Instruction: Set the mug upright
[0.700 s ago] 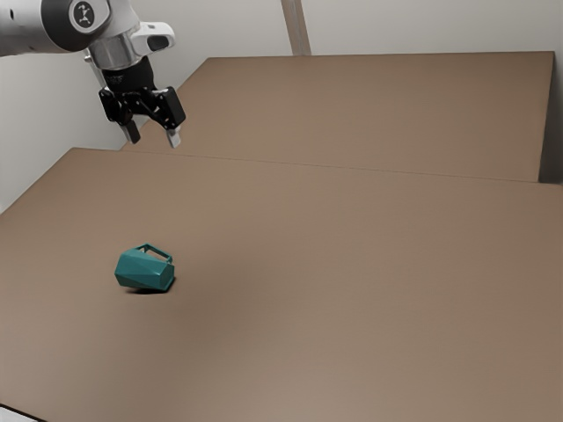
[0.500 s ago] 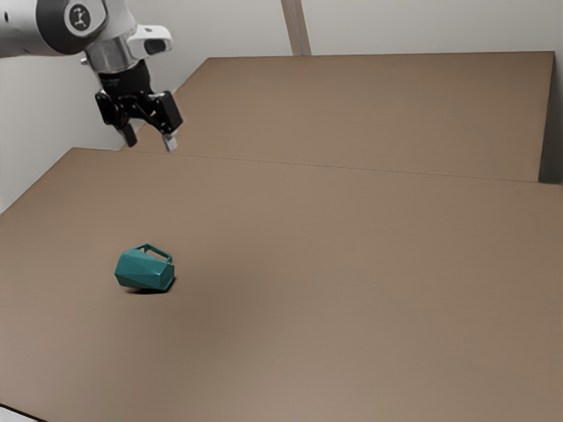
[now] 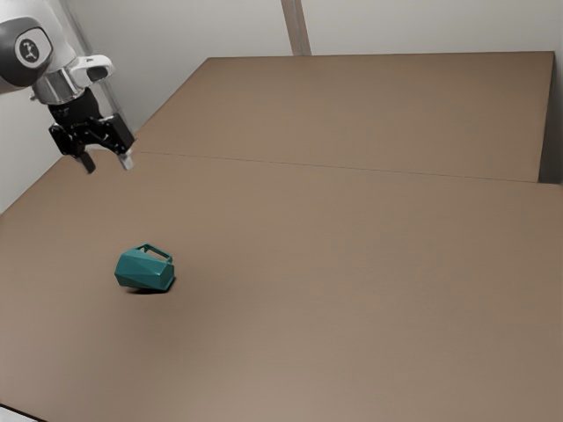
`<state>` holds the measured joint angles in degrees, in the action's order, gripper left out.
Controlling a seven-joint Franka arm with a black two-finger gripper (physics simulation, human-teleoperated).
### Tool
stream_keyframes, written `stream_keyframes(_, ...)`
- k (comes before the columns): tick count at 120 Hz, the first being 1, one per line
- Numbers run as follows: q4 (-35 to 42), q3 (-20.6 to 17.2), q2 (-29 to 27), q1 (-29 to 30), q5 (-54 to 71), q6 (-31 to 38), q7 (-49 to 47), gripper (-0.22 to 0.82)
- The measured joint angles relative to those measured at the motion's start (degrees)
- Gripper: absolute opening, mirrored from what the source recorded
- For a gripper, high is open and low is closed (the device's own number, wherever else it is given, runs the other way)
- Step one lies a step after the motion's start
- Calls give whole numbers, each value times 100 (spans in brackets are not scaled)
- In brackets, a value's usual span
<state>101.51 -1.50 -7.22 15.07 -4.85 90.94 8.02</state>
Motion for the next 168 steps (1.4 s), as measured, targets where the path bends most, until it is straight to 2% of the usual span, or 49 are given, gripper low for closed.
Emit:
stream_keyframes(64, 1317, 99, 7, 1323, -1651, 1190, 1752, 58)
stream_keyframes(88, 1831, 274, 46, 1552, -2232, 1649, 2602, 58)
stream_keyframes(133, 2334, 340, 560, 2024, -3005, 2116, 3953, 58)
stream_keyframes(168, 2328, 343, 1025, 2421, -3277, 2125, 4470, 58)
